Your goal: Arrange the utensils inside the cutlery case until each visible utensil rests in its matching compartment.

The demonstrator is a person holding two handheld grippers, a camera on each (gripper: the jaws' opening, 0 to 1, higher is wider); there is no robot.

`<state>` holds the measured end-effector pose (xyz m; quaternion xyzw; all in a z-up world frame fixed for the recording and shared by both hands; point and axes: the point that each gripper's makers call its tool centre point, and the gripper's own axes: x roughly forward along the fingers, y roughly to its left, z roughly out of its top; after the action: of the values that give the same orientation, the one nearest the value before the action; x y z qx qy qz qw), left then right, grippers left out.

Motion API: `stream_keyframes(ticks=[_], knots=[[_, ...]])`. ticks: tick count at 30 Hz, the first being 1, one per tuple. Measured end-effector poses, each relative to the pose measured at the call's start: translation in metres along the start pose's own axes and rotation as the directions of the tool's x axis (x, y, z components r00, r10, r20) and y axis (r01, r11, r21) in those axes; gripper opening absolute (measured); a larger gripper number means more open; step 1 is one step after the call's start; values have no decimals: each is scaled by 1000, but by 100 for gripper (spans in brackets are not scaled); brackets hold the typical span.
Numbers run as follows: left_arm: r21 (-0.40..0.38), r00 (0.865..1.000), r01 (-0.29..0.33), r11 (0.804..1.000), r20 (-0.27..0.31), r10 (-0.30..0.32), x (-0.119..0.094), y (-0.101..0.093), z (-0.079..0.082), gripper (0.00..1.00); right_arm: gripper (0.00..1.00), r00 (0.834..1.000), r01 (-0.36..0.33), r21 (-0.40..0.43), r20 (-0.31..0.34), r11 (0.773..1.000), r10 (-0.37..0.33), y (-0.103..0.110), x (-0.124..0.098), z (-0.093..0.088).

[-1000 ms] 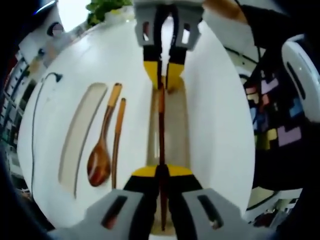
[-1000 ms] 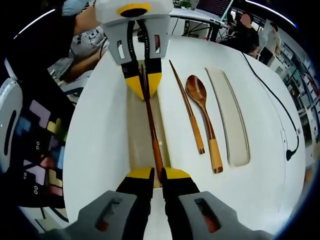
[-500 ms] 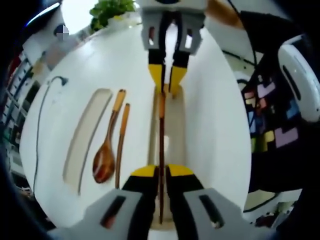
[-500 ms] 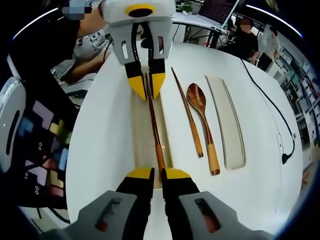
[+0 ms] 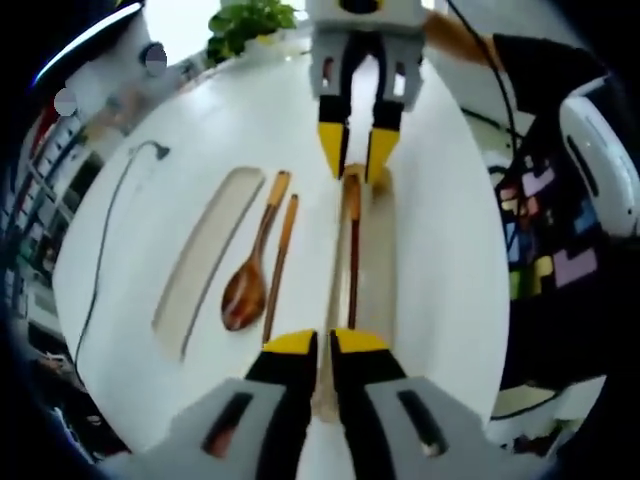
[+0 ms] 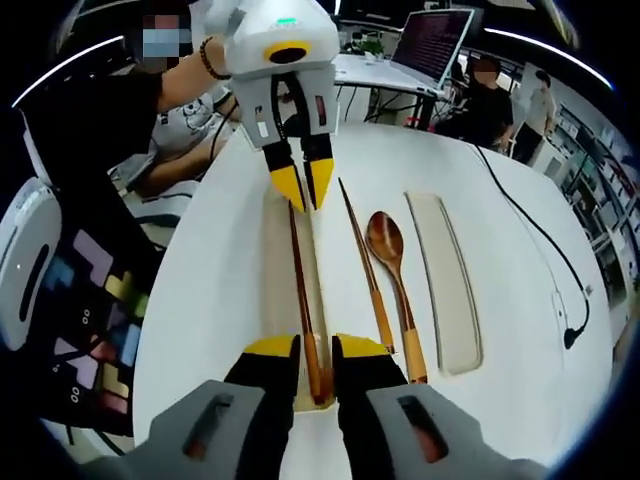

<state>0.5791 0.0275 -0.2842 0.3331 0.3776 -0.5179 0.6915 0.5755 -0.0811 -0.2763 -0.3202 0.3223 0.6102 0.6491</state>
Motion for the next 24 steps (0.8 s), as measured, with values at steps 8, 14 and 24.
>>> stream_keyframes(ticks=[8,14,24], knots=[[-30,1000,-27,999,-13,26,-2,18,-14,7,16,999,28,-21,38,999,-27,-20,1,14],[-48,998,-34,998,-51,31,6,29,-27,7,16,999,18,2,32,1000,-18,-32,12,11],[-55,997,-42,998,-63,38,13,40,-33,9,16,1000,-13,55,22,998,11,-44,31,3]])
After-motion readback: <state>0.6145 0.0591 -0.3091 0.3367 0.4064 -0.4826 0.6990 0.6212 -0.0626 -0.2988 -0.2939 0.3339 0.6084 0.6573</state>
